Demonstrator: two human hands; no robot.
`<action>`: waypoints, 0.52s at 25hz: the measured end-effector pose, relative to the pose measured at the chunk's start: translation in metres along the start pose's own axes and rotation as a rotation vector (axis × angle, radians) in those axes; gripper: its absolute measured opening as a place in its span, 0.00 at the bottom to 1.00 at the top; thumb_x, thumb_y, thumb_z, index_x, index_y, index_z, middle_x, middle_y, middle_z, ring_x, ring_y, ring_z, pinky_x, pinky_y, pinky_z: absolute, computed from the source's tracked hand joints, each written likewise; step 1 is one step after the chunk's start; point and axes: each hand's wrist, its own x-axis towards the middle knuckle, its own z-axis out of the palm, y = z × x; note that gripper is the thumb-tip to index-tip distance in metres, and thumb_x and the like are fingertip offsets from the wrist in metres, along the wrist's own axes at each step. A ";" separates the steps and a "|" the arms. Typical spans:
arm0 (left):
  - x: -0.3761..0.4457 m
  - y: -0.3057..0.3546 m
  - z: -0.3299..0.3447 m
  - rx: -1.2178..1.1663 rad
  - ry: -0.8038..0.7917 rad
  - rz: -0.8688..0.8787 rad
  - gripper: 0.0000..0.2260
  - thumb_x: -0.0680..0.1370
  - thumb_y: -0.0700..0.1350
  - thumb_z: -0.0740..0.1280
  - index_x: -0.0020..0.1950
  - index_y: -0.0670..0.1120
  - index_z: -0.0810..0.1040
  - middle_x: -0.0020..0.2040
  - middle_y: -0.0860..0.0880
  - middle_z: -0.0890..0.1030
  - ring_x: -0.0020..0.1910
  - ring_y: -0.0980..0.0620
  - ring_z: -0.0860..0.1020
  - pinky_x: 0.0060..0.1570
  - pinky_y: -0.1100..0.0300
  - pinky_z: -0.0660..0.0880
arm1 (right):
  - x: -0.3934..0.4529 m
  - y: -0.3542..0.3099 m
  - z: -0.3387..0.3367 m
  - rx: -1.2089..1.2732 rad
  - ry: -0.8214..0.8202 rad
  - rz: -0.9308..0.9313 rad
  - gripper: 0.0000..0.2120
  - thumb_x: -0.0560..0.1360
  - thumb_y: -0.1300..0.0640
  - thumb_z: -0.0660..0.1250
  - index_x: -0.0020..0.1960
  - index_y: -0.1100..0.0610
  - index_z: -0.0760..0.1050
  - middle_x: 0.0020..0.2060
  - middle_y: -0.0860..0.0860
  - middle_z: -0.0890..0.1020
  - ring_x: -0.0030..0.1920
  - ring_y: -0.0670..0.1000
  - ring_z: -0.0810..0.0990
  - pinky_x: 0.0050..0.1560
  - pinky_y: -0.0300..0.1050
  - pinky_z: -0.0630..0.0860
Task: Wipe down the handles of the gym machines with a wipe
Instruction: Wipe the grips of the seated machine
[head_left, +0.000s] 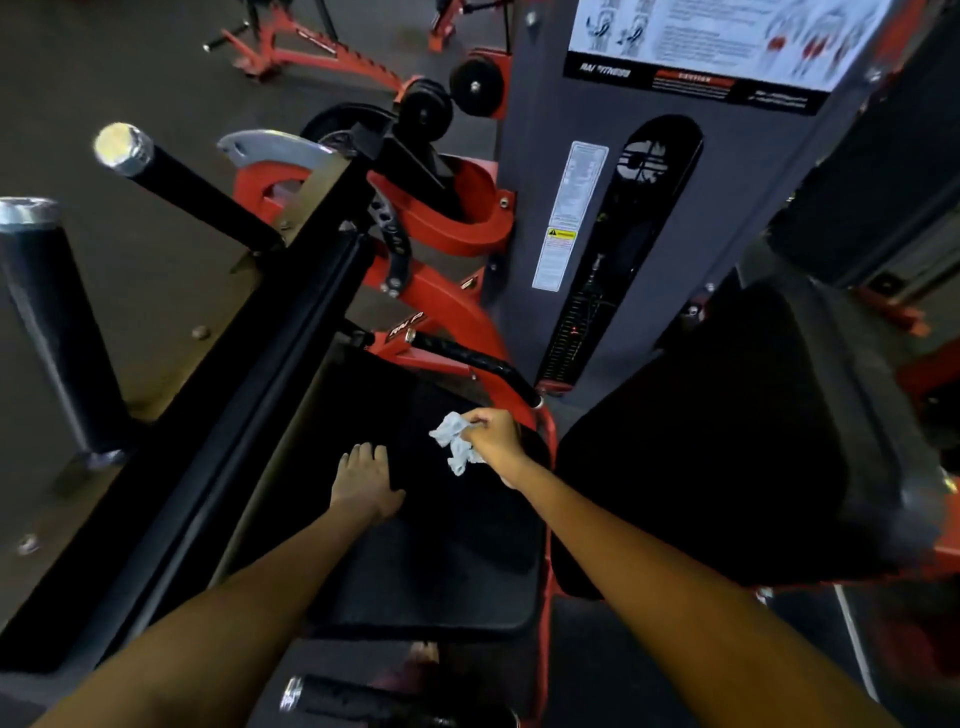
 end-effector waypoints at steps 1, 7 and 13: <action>0.013 -0.001 0.000 -0.005 -0.004 -0.003 0.32 0.76 0.57 0.65 0.71 0.40 0.60 0.71 0.40 0.63 0.73 0.43 0.61 0.72 0.52 0.55 | 0.012 0.000 0.001 0.005 0.009 0.017 0.07 0.69 0.70 0.63 0.41 0.64 0.79 0.31 0.55 0.77 0.32 0.50 0.76 0.31 0.40 0.74; 0.106 -0.004 0.011 -0.033 0.012 0.019 0.33 0.75 0.57 0.64 0.73 0.41 0.57 0.74 0.41 0.58 0.75 0.43 0.56 0.73 0.53 0.52 | 0.101 0.021 0.003 -0.199 0.028 -0.132 0.06 0.69 0.72 0.64 0.37 0.66 0.79 0.27 0.56 0.76 0.28 0.46 0.72 0.27 0.31 0.65; 0.200 -0.003 0.033 -0.068 0.119 -0.009 0.41 0.76 0.58 0.63 0.77 0.39 0.46 0.78 0.41 0.47 0.77 0.44 0.46 0.74 0.50 0.44 | 0.209 0.019 0.014 -0.211 0.036 -0.236 0.02 0.69 0.68 0.69 0.40 0.68 0.79 0.28 0.55 0.77 0.27 0.43 0.72 0.31 0.35 0.68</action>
